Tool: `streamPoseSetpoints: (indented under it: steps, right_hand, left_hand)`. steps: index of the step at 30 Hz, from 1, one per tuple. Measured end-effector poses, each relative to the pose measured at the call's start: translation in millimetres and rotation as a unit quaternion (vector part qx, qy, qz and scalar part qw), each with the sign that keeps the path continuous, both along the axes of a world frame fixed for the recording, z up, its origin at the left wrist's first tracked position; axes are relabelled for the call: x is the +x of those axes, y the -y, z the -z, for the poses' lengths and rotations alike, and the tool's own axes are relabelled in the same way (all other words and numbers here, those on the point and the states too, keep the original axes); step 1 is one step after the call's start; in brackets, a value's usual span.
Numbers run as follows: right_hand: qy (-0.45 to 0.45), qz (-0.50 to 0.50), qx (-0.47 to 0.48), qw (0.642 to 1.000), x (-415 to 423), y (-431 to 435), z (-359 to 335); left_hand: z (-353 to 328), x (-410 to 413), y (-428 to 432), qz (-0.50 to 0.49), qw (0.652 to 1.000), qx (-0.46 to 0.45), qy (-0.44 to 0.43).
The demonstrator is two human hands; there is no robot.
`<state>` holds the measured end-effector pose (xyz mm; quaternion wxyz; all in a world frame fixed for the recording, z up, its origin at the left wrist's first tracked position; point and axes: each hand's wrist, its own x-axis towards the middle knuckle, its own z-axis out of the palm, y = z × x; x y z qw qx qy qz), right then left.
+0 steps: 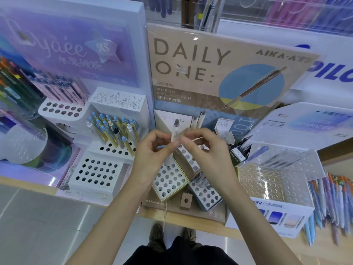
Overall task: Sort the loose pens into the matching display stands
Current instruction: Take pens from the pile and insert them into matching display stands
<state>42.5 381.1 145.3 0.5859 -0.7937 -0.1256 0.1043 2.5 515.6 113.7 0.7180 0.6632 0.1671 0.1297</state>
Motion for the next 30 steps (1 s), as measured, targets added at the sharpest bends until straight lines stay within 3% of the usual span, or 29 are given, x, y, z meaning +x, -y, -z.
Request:
streamPoseSetpoints:
  steps: [2, 8, 11, 14, 21, 30]
  right_hand:
    - [-0.004, -0.017, 0.002, 1.0, -3.2, -5.4, -0.4]
    - [0.052, 0.064, -0.02, 0.996, 5.0, -0.1, -1.9]
    - [0.095, 0.116, -0.015, 0.989, 11.1, 10.3, -4.8]
    - [0.117, 0.148, 0.002, 0.982, 14.5, 11.9, -1.6]
    - [0.2, 0.138, -0.063, 0.968, 19.3, 2.4, 25.4]
    - [0.234, 0.099, -0.096, 0.962, 24.5, -2.5, 34.2]
  left_hand:
    - [0.1, 0.8, 2.5, 0.006, 1.0, 0.006, 0.001]
    - [4.1, 1.5, 1.5, 0.073, 0.994, 0.077, 0.004]
    - [20.7, -4.1, -2.9, 0.059, 0.984, 0.17, -0.016]
    - [35.0, -10.1, -2.8, 0.038, 0.976, 0.204, -0.06]
    - [45.1, 5.1, 4.2, 0.073, 0.969, 0.219, -0.092]
    - [68.2, 14.2, 5.4, 0.095, 0.982, 0.116, -0.114]
